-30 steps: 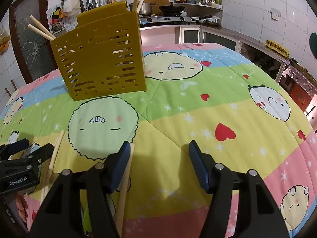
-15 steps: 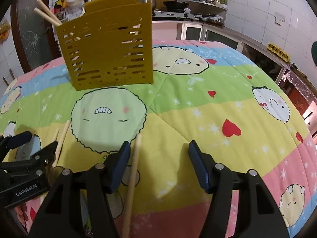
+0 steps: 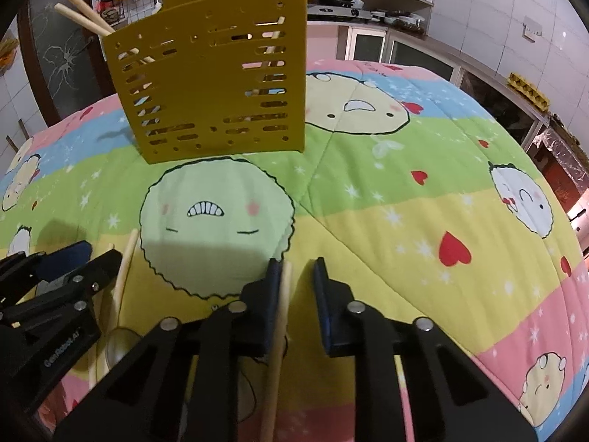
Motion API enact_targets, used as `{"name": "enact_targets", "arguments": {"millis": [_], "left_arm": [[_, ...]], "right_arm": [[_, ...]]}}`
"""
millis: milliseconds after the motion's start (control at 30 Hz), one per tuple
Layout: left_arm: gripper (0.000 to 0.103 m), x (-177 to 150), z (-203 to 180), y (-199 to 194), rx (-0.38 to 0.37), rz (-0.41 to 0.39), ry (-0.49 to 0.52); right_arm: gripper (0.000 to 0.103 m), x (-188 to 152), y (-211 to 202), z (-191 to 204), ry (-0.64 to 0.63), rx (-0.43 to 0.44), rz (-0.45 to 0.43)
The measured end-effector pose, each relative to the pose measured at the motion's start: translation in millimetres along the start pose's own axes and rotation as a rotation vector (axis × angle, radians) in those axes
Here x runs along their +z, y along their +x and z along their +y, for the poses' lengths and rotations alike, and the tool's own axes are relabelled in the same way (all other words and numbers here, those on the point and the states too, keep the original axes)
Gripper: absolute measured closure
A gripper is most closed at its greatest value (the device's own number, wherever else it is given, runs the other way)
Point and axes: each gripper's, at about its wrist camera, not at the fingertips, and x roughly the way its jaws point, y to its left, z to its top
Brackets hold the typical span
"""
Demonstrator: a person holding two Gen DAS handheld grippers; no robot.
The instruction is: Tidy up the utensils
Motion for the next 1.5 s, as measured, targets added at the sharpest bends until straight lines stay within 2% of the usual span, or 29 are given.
{"name": "enact_targets", "arguments": {"millis": [100, 333, 600, 800, 1067, 1133, 1300, 1367, 1433, 1500], "left_arm": [[0.082, 3, -1, 1, -0.002, -0.001, -0.004], [0.098, 7, 0, 0, 0.001, -0.021, -0.003], [0.098, 9, 0, -23, -0.011, -0.098, -0.004], [0.098, 13, -1, -62, -0.011, -0.229, 0.000], [0.098, 15, 2, -127, 0.031, -0.472, 0.011], [0.098, 16, 4, -139, 0.035, -0.515, 0.014], [0.098, 20, 9, -145, 0.031, -0.520, 0.015], [0.098, 22, 10, -140, 0.033, -0.501, 0.021], [0.098, 23, 12, -129, 0.030, -0.471, 0.020], [0.098, 27, 16, -115, 0.019, -0.419, 0.013]], "right_arm": [[0.095, 3, 1, 0, 0.006, 0.010, 0.005], [0.096, 10, -6, -6, 0.037, 0.048, -0.020], [0.096, 20, -44, -15, 0.052, 0.085, -0.139], [0.097, 29, -83, -25, 0.061, 0.104, -0.273], [0.097, 39, -131, -31, 0.052, 0.112, -0.458], [0.097, 42, -131, -28, 0.032, 0.112, -0.445], [0.096, 43, -106, -29, 0.028, 0.125, -0.356], [0.095, 41, -87, -27, 0.024, 0.141, -0.293], [0.094, 36, -71, -24, 0.012, 0.121, -0.251], [0.080, 33, -55, -23, 0.008, 0.104, -0.208]]}}
